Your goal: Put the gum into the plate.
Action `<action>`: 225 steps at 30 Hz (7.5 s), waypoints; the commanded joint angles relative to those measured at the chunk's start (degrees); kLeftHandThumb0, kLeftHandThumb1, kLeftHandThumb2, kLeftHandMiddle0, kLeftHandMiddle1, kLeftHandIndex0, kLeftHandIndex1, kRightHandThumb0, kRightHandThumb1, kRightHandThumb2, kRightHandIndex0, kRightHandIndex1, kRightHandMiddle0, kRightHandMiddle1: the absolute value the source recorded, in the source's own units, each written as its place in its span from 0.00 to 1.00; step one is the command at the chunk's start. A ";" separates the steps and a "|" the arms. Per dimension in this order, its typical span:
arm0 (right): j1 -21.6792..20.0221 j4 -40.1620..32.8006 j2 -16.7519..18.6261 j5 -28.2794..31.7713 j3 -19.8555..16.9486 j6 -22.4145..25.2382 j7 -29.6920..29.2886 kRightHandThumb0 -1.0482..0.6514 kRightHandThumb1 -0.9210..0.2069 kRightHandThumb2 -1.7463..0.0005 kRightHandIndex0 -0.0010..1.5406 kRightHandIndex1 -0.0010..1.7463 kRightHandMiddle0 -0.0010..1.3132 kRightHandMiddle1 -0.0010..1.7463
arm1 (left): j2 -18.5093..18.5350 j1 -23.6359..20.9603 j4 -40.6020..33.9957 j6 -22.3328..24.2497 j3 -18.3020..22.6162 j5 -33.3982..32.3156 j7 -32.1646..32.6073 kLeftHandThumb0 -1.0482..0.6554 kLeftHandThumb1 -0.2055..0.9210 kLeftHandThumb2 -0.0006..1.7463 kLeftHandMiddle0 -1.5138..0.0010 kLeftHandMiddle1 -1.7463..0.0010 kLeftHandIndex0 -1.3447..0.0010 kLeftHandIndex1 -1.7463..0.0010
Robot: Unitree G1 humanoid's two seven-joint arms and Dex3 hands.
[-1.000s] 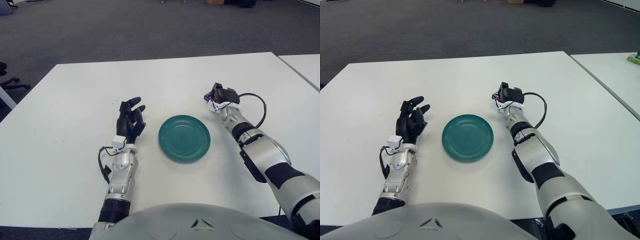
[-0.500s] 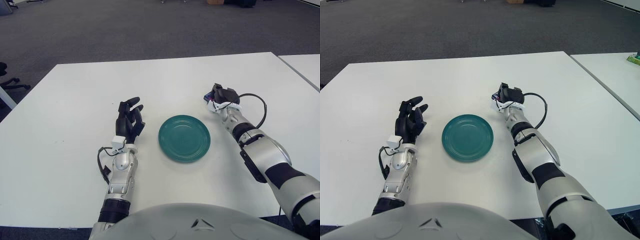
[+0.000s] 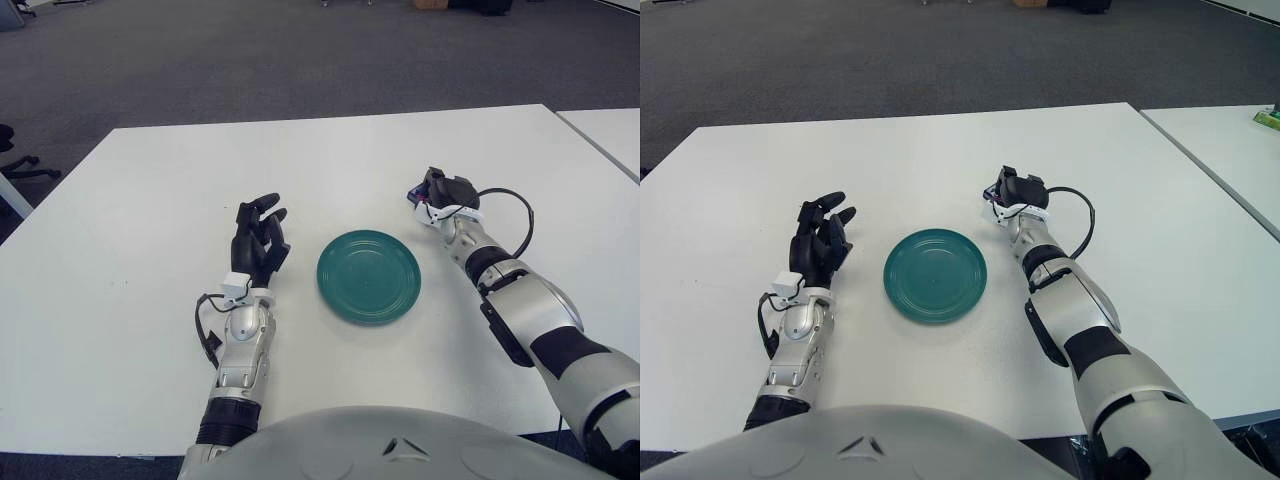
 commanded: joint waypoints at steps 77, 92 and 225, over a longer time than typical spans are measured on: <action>-0.72 -9.68 0.50 -6.57 11.28 17.71 27.86 0.09 0.00 0.63 0.32 0.55 0.26 0.86 | -2.84 -4.27 3.39 -1.16 0.21 -3.54 -2.80 0.18 1.00 0.39 0.77 0.47 0.78 0.32; 9.66 -29.39 -6.76 -8.76 12.46 21.15 31.41 0.10 0.00 0.66 0.43 0.83 0.24 0.81 | -3.13 -5.04 4.32 -2.57 0.63 -3.26 -2.36 0.20 1.00 0.36 0.77 0.46 0.75 0.32; 28.18 -58.03 -4.98 -4.97 -10.36 27.16 23.72 0.11 0.00 0.70 0.08 0.25 0.00 0.24 | -3.04 -4.74 3.13 0.43 0.04 -4.03 -5.14 0.18 1.00 0.39 0.76 0.46 0.79 0.32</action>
